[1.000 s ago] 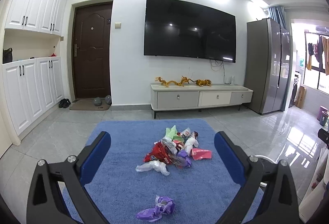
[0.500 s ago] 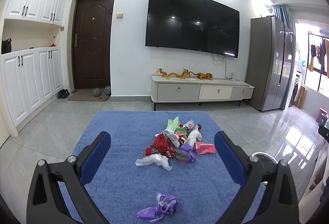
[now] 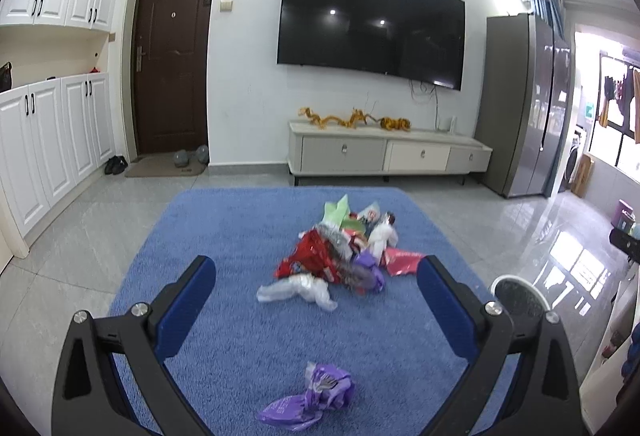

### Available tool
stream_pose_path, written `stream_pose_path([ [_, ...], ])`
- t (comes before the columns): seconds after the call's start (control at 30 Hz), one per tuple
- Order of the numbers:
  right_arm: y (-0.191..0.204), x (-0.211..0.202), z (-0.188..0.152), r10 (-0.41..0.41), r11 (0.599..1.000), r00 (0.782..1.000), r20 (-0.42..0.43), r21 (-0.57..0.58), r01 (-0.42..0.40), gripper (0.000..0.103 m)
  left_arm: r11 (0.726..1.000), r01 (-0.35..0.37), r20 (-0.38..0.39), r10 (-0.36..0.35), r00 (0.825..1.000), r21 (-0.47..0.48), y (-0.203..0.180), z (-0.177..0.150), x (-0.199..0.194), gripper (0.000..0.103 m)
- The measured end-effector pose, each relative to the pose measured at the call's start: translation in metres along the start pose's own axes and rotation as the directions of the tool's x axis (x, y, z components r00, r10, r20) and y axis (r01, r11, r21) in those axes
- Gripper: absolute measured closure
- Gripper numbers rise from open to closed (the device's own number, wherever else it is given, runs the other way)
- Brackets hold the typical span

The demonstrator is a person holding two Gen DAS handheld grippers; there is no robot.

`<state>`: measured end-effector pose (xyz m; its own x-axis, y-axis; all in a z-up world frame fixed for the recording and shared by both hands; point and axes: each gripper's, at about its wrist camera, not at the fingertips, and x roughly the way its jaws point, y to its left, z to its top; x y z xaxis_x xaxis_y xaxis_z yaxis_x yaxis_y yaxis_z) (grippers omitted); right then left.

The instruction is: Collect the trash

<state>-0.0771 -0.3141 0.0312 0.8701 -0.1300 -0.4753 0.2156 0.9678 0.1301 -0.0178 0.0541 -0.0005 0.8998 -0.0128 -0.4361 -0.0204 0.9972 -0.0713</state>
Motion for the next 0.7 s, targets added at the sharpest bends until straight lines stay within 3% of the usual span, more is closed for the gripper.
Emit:
stream_pose_path([
  [0.27, 0.005, 0.015, -0.005, 0.018, 1.0, 0.999, -0.049, -0.012, -0.018, 0.0, 0.999, -0.035, -0.047, 0.035, 0.998, 0.004, 0.001, -0.01, 0.014, 0.002],
  [0.7, 0.023, 0.041, -0.007, 0.03, 0.998, 0.993, -0.112, -0.058, -0.037, 0.0, 1.0, -0.025, -0.084, 0.026, 0.996, 0.018, 0.001, -0.02, 0.03, 0.002],
])
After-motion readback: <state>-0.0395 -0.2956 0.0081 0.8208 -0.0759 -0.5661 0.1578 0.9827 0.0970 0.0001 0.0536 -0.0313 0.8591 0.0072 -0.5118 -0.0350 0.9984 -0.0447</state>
